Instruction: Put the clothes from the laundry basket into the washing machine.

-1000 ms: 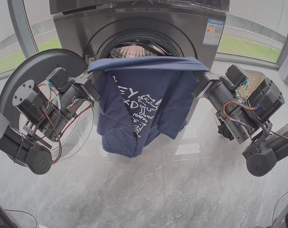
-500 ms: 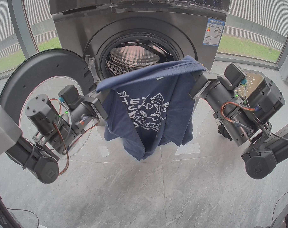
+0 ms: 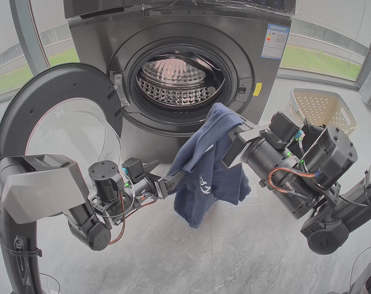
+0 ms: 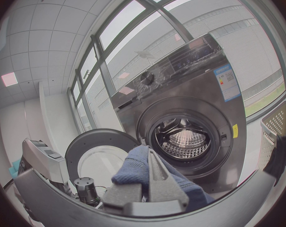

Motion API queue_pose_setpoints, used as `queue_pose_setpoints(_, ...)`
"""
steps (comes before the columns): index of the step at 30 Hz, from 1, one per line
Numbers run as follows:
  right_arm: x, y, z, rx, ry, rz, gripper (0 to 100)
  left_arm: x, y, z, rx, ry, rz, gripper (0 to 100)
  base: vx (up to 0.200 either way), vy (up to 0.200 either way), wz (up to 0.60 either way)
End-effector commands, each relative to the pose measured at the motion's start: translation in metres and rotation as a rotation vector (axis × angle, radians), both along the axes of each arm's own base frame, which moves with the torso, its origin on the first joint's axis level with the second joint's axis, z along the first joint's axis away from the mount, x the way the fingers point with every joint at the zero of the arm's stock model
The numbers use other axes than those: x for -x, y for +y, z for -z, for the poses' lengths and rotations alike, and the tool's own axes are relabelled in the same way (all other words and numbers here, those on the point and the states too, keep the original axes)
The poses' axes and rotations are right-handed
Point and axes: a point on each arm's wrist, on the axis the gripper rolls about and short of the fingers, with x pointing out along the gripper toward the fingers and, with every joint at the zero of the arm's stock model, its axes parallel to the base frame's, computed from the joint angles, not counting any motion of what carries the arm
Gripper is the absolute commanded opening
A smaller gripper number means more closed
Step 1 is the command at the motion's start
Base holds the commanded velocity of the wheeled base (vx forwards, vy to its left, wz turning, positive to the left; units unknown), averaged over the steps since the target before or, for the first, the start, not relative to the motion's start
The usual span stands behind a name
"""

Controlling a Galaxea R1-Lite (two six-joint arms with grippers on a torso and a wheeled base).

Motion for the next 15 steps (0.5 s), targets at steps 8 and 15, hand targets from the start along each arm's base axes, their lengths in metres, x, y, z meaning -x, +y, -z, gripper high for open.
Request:
queue_pose_setpoints(8, -0.036, 0.037, 0.032, 0.047, 0.037, 0.014, 0, -0.004, -0.018, 0.05, -0.057, 0.094, 0.019, 100, 0.0, 0.0, 0.0)
queue_pose_setpoints(15, -0.049, 0.047, 0.033, 0.033, 0.025, 0.023, 0, -0.001, -0.021, 0.051, -0.062, 0.096, 0.004, 100, 0.0, 0.0, 0.0)
